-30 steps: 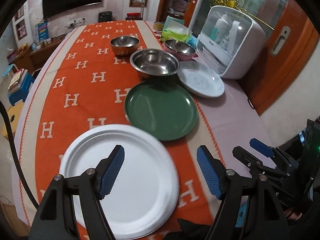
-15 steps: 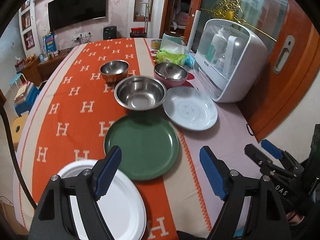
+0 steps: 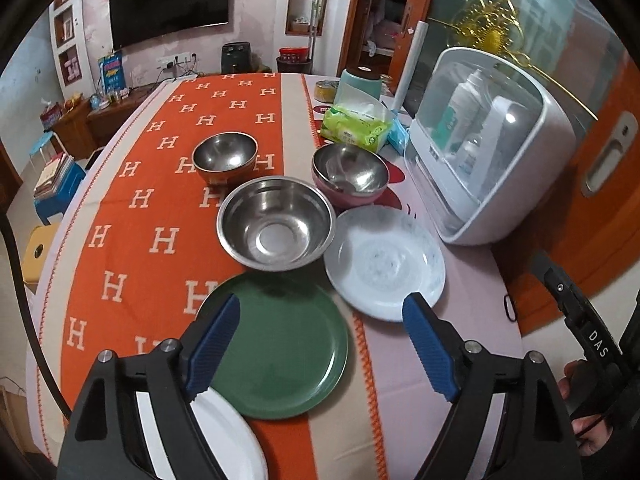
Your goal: Organize plates and bowls
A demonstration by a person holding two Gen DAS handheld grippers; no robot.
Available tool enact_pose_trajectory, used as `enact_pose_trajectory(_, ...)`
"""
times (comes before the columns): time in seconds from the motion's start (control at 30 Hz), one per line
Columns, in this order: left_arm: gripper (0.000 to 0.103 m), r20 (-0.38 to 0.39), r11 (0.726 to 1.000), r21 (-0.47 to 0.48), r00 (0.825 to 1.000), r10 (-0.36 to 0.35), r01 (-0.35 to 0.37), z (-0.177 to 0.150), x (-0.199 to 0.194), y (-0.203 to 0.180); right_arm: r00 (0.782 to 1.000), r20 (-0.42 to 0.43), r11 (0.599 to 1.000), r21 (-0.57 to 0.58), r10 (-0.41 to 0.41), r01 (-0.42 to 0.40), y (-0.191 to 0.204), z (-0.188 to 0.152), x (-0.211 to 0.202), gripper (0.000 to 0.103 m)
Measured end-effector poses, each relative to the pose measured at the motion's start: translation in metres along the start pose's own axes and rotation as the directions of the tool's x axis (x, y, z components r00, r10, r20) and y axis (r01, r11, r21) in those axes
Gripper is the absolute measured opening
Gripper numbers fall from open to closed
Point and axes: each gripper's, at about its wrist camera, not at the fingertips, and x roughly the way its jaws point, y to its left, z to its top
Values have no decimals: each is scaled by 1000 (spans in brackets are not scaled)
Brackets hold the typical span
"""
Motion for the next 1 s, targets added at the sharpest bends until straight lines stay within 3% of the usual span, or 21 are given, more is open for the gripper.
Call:
enact_pose_trajectory(0.23,83,-24,999,-42,1000,7,-8,14,25,-1,1000,2,1000,-8,18,-18,-7,18,28,80)
enact_pose_trajectory(0.53,83,-97,991,-115,993,-73,62,15,69,7,996,-74,998,48,55,-51,-19,7,66,80)
enact_pose_trajectory(0.77,83,-138,991,-89,984,-116,104,14,102,7,985,-146,992,100,96,-82,-34,-6,98,80)
enact_pose_trajectory(1.0,82,-197,994,-68,976,-96,84,12,137,5,967,-202,981,146,157,-129,-41,-21,128,80)
